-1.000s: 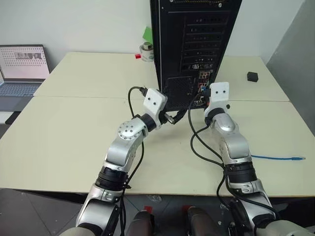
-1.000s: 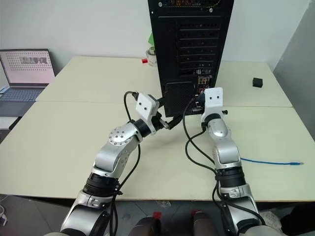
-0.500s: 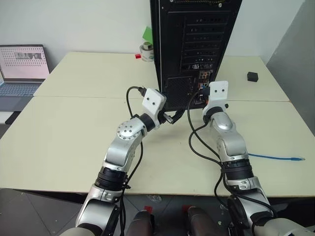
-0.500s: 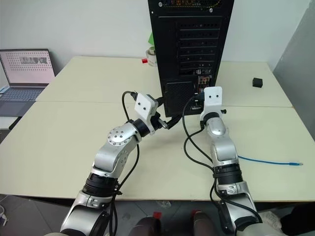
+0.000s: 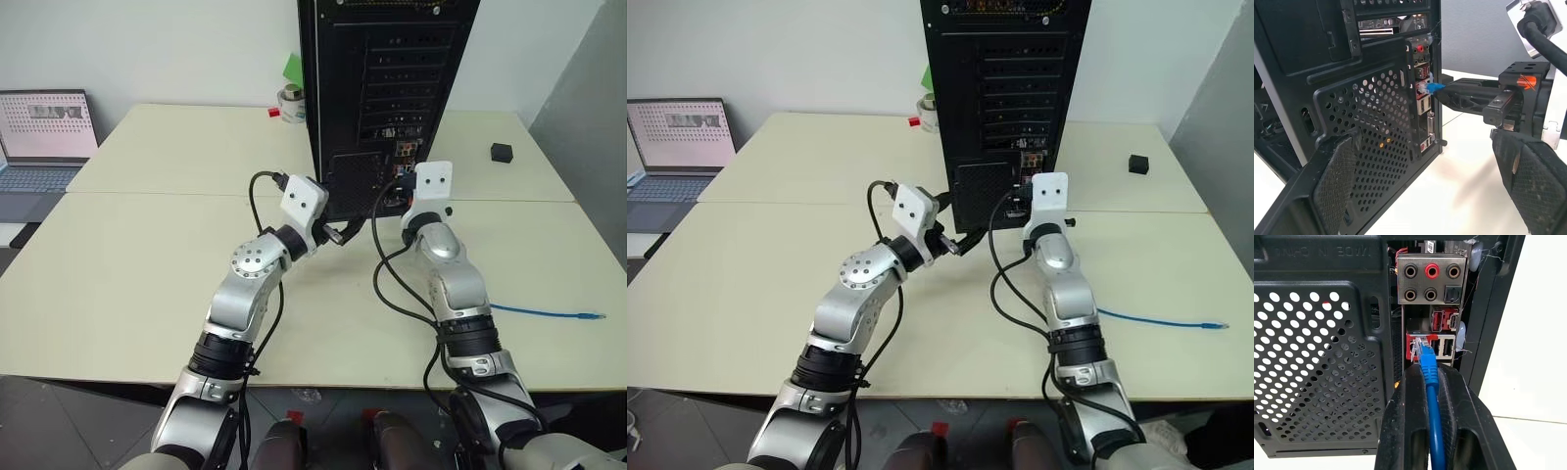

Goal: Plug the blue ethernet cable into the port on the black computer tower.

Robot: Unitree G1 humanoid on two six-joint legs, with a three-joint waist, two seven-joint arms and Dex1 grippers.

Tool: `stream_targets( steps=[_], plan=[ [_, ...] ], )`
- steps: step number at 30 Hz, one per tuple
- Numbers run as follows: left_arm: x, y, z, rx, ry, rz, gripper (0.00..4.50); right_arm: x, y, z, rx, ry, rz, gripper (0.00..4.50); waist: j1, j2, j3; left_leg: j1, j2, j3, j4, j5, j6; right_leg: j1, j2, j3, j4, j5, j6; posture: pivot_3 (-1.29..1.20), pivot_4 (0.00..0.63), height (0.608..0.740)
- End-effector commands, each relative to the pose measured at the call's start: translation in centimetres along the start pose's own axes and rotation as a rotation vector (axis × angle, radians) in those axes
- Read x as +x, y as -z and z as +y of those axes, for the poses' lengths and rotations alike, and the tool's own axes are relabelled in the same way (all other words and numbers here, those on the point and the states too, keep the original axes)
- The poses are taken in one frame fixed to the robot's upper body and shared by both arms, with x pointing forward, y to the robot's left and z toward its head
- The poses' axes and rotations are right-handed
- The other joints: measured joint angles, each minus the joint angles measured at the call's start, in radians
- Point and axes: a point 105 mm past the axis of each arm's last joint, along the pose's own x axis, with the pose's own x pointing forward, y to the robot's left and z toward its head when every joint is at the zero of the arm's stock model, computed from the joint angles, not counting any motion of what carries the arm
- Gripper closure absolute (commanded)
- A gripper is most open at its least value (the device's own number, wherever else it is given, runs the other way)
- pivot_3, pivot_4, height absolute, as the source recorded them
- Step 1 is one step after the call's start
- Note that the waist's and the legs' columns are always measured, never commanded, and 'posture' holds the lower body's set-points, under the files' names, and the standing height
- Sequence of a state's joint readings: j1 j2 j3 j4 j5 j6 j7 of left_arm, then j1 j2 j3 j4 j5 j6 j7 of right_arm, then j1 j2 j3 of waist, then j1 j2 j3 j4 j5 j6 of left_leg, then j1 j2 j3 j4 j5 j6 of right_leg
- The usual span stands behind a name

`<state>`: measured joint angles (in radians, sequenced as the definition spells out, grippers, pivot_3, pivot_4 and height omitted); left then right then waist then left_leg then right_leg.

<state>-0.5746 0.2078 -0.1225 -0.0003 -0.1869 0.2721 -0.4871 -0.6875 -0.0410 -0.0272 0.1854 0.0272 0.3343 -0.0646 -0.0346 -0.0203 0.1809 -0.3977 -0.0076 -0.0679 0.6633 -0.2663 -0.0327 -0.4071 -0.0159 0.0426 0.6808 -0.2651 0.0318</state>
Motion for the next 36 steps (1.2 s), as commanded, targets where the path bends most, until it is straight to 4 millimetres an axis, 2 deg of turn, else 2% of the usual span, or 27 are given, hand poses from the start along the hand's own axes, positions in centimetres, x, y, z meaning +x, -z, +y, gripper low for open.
stream_targets(
  steps=[1,36],
  plan=[
    [0.15,-1.35,0.13,0.023,-0.01,-0.049,0.06,0.44,-1.5,-0.46,0.024,0.026,-0.04,4.5,0.0,0.0,0.0,0.0,0.0,0.0,0.0,0.0,0.0,0.0,0.0,0.0,0.0,0.0,0.0,0.0,0.15,0.74],
    [0.09,-1.5,0.44,0.027,-0.03,-0.053,0.06,0.43,-0.66,0.07,0.086,0.078,0.007,4.5,0.001,0.0,0.0,0.0,0.0,0.0,-0.001,0.0,0.0,0.0,0.0,0.0,-0.001,0.0,0.0,0.0,0.15,0.74]
  ],
)
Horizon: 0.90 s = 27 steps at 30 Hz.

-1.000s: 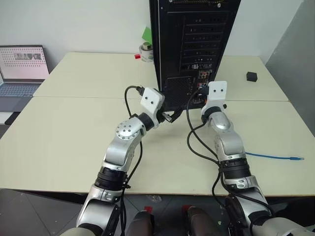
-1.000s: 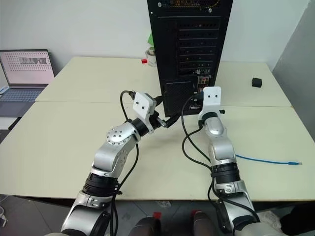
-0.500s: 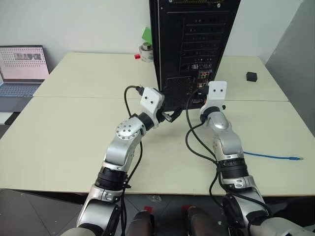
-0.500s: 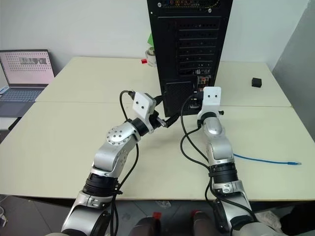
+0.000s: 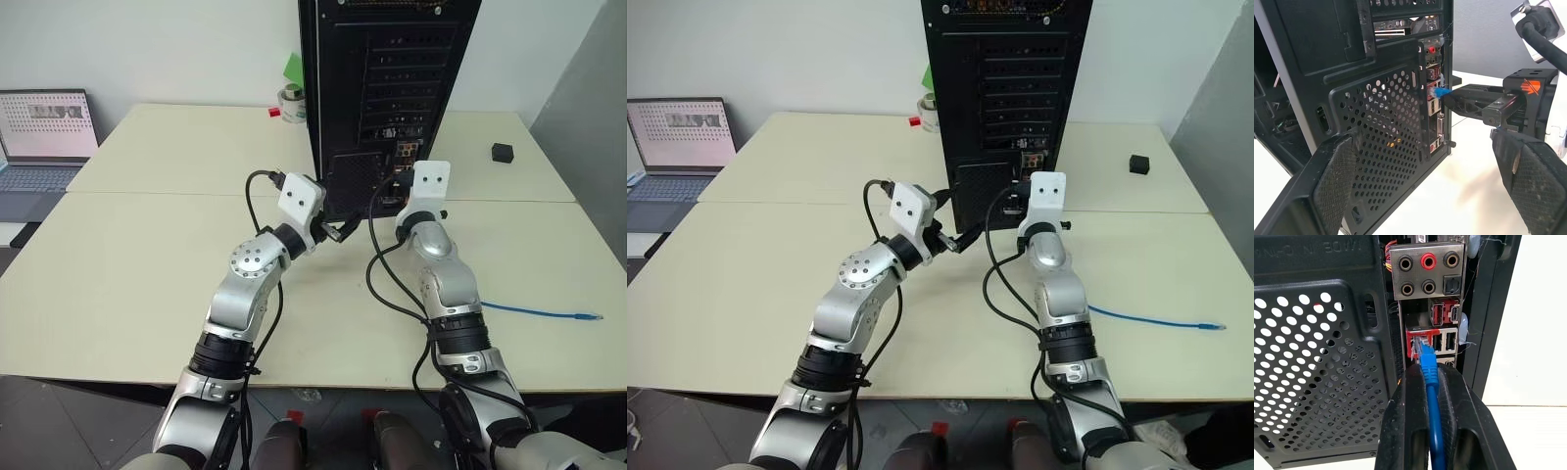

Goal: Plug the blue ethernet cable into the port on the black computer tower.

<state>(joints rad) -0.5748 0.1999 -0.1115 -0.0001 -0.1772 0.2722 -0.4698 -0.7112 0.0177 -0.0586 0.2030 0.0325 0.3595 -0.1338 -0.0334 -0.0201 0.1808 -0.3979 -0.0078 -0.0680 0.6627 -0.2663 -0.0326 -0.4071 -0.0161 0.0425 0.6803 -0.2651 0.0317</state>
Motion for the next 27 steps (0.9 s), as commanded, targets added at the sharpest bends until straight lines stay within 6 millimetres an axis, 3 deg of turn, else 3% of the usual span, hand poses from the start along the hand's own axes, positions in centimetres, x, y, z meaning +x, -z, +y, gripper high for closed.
stream_targets(
  steps=[1,8,27],
  plan=[
    [0.1,-1.4,0.1,0.027,-0.002,-0.051,0.06,0.2,-0.9,-0.3,0.022,0.021,-0.023,4.5,0.0,0.0,0.0,0.0,0.0,0.0,0.0,0.0,0.0,0.0,0.0,0.0,0.0,0.0,0.0,0.0,0.15,0.74],
    [0.1,-1.7,0.1,0.028,0.005,-0.054,0.06,0.3,-1.7,0.3,0.043,0.021,-0.034,4.5,0.0,0.0,0.0,0.0,0.0,0.0,0.0,0.0,0.0,0.0,0.0,0.0,0.0,0.0,0.0,0.0,0.15,0.74],
    [0.0,-1.7,-0.2,0.029,0.016,-0.057,0.06,1.2,-1.5,1.4,0.034,-0.008,-0.025,4.5,-0.012,0.0,0.0,0.001,0.0,0.0,0.0,0.0,0.0,0.0,0.0,0.0,0.0,0.0,0.0,0.0,0.15,0.74]
  ],
)
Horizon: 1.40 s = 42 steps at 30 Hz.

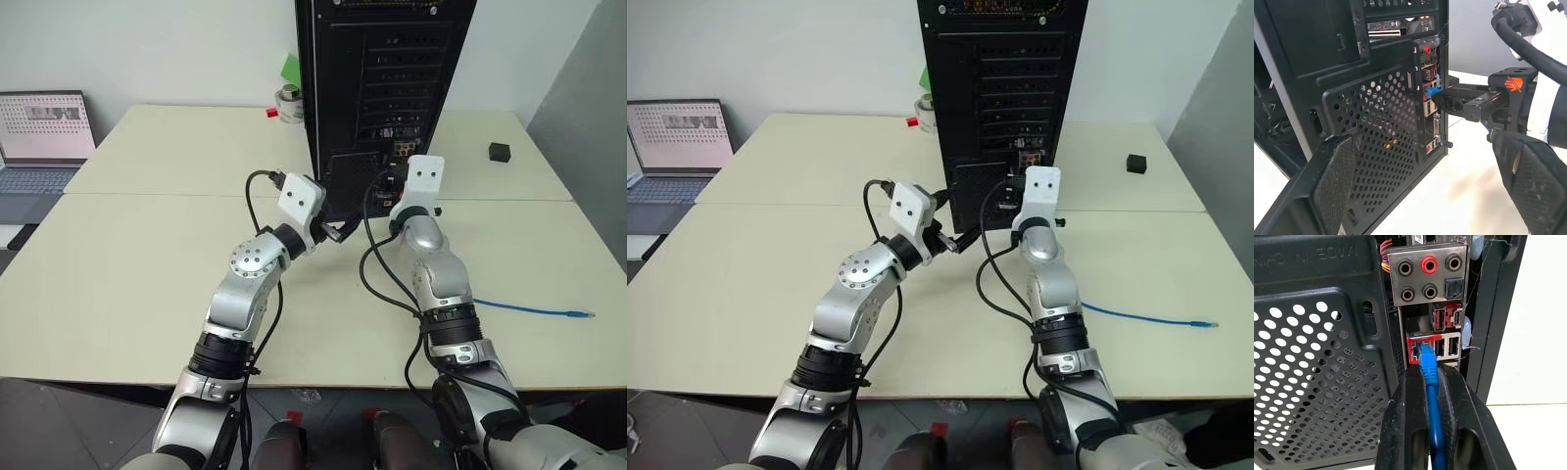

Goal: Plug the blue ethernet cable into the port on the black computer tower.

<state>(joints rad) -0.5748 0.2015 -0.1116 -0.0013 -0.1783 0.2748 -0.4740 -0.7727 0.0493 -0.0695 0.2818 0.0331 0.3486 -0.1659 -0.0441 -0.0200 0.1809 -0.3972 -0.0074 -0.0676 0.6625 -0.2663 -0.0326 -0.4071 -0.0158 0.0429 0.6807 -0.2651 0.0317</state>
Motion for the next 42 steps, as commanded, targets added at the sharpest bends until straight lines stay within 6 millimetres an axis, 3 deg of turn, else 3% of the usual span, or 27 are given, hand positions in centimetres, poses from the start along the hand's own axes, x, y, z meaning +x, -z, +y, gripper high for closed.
stream_targets(
  steps=[1,9,11,14,19,29,36,42],
  plan=[
    [0.0,-1.7,-0.1,0.03,0.011,-0.058,0.06,0.3,-1.3,0.4,0.013,-0.018,-0.038,4.5,-0.003,0.0,0.0,0.0,0.0,0.0,0.0,0.0,0.0,0.0,0.0,0.0,0.0,0.0,0.0,0.0,0.15,0.74],
    [0.1,-1.8,-0.1,0.035,0.012,-0.058,0.06,0.3,-1.0,0.4,0.025,-0.049,-0.038,4.5,-0.007,0.0,0.0,0.0,0.0,0.0,0.0,0.0,0.0,0.0,0.0,0.0,0.0,0.0,0.0,0.0,0.15,0.74],
    [0.1,-1.8,-0.1,0.035,0.012,-0.058,0.06,0.3,-0.8,0.3,0.021,-0.049,-0.032,3.8,-0.008,0.0,0.0,0.0,0.0,0.0,0.0,0.0,0.0,0.0,0.0,0.0,0.0,0.0,0.0,0.0,0.15,0.74],
    [0.1,-1.8,-0.1,0.035,0.011,-0.059,0.06,0.3,-0.7,0.3,0.021,-0.058,-0.029,3.26,-0.007,0.0,0.0,0.0,0.0,-0.001,0.0,0.0,0.0,0.0,0.0,-0.001,0.0,0.0,0.0,0.0,0.15,0.74],
    [0.0,-1.8,-0.1,0.033,0.01,-0.06,0.06,0.1,-0.6,0.1,0.026,-0.066,-0.027,1.98,-0.008,0.0,0.0,-0.001,0.0,0.0,-0.001,0.0,0.0,-0.001,0.0,0.0,-0.001,0.0,0.0,0.0,0.15,0.74],
    [-0.1,-1.8,0.0,0.04,0.006,-0.065,0.06,-2.0,-1.4,-1.5,-0.002,-0.101,-0.056,0.11,-0.003,0.0,0.0,-0.002,0.0,0.0,-0.001,0.0,0.0,-0.001,-0.001,0.0,-0.001,0.0,0.0,0.0,0.15,0.74],
    [-1.6,-0.8,1.3,0.057,-0.03,0.007,0.06,-5.3,-2.4,-3.2,-0.119,-0.274,-0.066,0.03,-0.001,0.0,0.0,-0.002,0.0,0.0,-0.001,0.0,0.0,-0.001,-0.001,0.0,-0.001,0.0,0.0,0.0,0.15,0.74],
    [-4.5,-0.4,3.1,0.093,-0.044,0.076,0.06,-8.2,-3.0,-6.0,-0.256,-0.43,-0.087,0.03,-0.003,0.0,0.0,-0.002,0.0,-0.001,-0.001,0.0,0.0,-0.001,0.0,0.0,-0.002,0.0,0.0,0.0,0.15,0.74]
  ],
)
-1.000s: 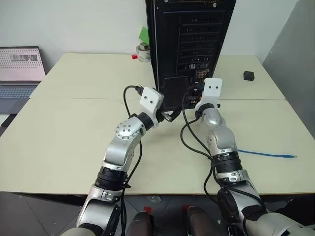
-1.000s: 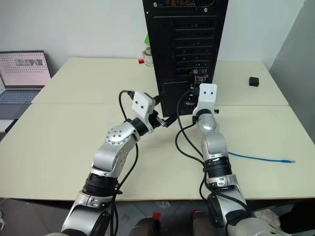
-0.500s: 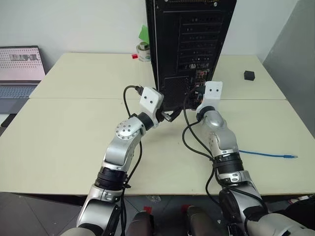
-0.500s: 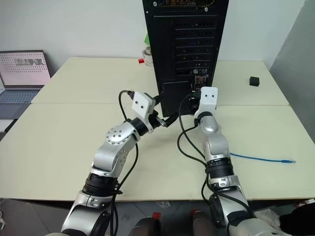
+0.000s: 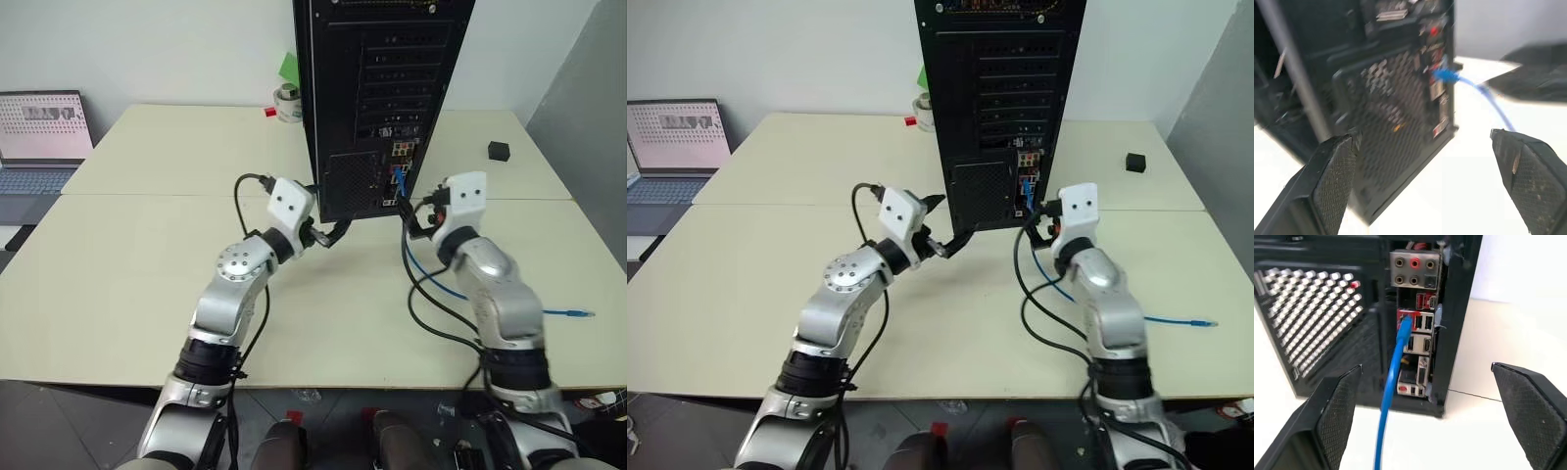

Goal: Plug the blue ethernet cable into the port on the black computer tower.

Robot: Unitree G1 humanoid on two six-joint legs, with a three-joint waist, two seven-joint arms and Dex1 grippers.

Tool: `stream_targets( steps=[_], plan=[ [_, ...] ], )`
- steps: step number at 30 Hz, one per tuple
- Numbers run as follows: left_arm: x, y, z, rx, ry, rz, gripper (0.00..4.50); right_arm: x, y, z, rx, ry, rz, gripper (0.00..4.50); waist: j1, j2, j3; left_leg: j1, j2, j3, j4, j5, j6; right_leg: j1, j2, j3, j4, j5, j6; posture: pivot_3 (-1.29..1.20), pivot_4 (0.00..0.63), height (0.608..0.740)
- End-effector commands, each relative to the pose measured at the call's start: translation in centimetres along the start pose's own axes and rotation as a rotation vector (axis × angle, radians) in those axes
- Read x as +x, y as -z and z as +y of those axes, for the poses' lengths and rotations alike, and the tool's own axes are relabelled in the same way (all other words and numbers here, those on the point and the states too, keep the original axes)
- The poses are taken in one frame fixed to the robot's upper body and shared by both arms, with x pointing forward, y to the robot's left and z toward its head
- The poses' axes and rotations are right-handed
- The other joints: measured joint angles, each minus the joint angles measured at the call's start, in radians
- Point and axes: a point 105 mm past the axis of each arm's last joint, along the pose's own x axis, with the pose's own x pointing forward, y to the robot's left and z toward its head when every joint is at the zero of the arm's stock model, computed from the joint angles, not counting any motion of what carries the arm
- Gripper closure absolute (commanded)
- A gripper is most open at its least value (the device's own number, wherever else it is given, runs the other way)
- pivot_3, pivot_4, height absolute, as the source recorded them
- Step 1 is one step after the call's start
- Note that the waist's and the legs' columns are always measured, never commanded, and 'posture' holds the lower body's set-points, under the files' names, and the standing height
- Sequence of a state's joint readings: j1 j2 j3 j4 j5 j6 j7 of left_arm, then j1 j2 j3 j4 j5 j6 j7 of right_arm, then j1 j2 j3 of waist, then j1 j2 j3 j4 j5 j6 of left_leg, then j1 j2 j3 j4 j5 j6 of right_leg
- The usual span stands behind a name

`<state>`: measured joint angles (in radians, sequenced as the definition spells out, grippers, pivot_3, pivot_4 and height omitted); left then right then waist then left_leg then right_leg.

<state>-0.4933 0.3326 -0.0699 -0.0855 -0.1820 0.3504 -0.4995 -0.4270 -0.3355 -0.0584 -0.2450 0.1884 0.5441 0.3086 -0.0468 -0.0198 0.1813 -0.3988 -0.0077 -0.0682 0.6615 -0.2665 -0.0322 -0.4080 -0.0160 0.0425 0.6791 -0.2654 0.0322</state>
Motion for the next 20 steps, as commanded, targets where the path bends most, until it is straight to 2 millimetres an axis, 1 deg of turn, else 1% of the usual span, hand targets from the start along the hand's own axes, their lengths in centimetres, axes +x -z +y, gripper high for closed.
stream_targets(
  steps=[1,3,8,10,14,16,20],
  plan=[
    [-2.1,-1.5,1.2,0.042,0.006,-0.029,0.06,-2.3,-2.3,-1.0,-0.083,-0.097,-0.1,0.03,0.0,0.0,0.0,0.0,0.0,0.0,0.0,0.0,0.0,0.0,0.0,0.0,0.0,0.0,0.0,0.0,0.15,0.74],
    [-3.4,-1.4,1.9,0.043,0.019,-0.018,0.06,-3.4,-2.5,-2.0,-0.109,-0.12,-0.107,0.03,0.001,0.0,0.0,0.0,0.0,0.0,0.0,0.0,0.0,0.0,0.0,0.0,0.0,0.0,0.0,0.0,0.15,0.74],
    [-6.4,-1.3,3.0,0.055,0.076,0.028,0.06,-5.4,-3.2,-4.6,-0.137,-0.151,-0.106,0.03,0.001,0.0,0.001,0.0,0.0,0.0,0.0,0.0,0.0,0.001,0.0,0.0,-0.001,0.0,0.0,0.0,0.15,0.74],
    [-7.3,-1.4,3.4,0.047,0.093,0.044,0.06,-6.0,-3.4,-5.3,-0.139,-0.167,-0.098,0.03,0.005,0.0,0.001,0.0,0.0,0.0,0.0,0.0,0.0,0.001,0.0,-0.001,-0.001,0.0,0.0,0.0,0.15,0.74],
    [-8.6,-1.5,3.9,0.017,0.133,0.086,0.06,-6.9,-3.7,-6.7,-0.144,-0.174,-0.078,0.03,0.009,0.0,0.001,0.0,0.0,0.0,0.0,0.0,0.0,0.002,0.0,0.0,-0.001,0.0,0.0,0.0,0.15,0.74],
    [-9.0,-1.8,4.1,0.008,0.143,0.091,0.06,-7.0,-4.3,-7.7,-0.129,-0.149,-0.083,0.03,0.01,0.0,0.001,0.0,0.0,0.0,0.0,0.0,0.0,0.002,0.0,0.0,-0.001,0.0,0.0,0.0,0.15,0.74],
    [-9.4,-1.9,4.1,0.014,0.165,0.097,0.06,-7.0,-4.4,-7.9,-0.132,-0.159,-0.08,0.03,0.012,0.0,0.001,0.001,0.001,0.001,0.0,0.0,0.0,0.002,0.0,0.0,-0.001,0.0,0.0,0.0,0.15,0.74]
  ],
)
